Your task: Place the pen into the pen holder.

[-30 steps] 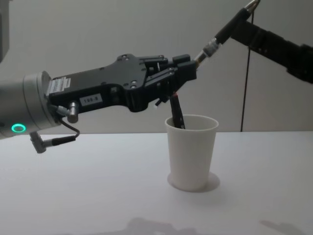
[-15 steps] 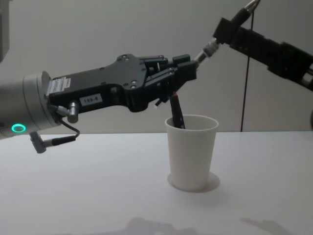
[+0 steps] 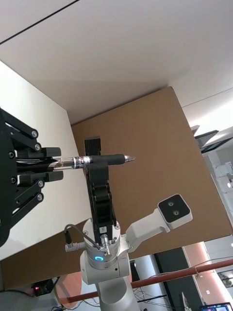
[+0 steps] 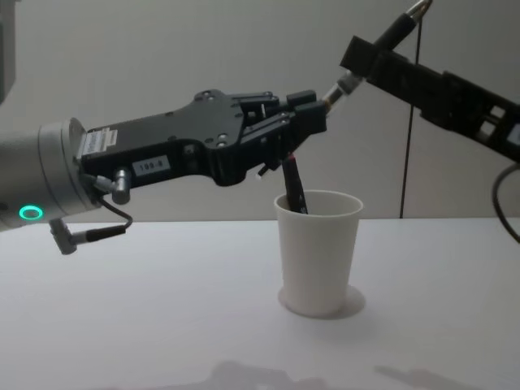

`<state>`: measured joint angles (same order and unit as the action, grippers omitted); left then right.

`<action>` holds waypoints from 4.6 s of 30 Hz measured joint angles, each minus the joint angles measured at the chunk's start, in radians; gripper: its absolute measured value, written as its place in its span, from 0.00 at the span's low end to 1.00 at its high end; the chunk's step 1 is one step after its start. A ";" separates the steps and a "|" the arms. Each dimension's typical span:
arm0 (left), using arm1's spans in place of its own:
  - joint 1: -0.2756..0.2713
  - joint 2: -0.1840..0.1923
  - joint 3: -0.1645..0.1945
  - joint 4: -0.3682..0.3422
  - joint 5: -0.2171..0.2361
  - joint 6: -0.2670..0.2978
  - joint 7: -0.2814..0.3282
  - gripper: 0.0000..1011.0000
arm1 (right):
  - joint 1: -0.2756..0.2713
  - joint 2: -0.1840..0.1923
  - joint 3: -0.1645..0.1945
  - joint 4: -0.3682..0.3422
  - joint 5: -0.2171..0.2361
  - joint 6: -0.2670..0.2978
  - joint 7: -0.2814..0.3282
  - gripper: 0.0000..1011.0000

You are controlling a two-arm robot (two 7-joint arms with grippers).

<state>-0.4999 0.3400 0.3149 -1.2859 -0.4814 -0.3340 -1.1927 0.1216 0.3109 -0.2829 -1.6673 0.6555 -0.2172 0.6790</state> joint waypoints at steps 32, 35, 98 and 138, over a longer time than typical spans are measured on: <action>0.000 0.000 0.000 0.000 0.000 0.000 0.000 0.17 | 0.022 -0.007 -0.014 0.008 -0.027 0.001 -0.014 0.12; 0.000 0.000 0.000 0.000 0.000 0.000 0.000 0.17 | 0.023 -0.008 -0.015 0.008 -0.028 -0.001 -0.015 0.12; 0.000 0.000 0.000 0.000 0.000 0.000 0.000 0.99 | 0.001 0.015 -0.012 -0.043 -0.301 -0.113 -0.260 0.12; 0.000 0.000 0.000 0.000 0.000 0.000 0.000 0.99 | 0.218 -0.142 -0.037 0.215 -0.531 -0.218 -0.342 0.12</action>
<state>-0.4999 0.3400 0.3150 -1.2859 -0.4814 -0.3341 -1.1927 0.3395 0.1686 -0.3201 -1.4525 0.1242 -0.4356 0.3368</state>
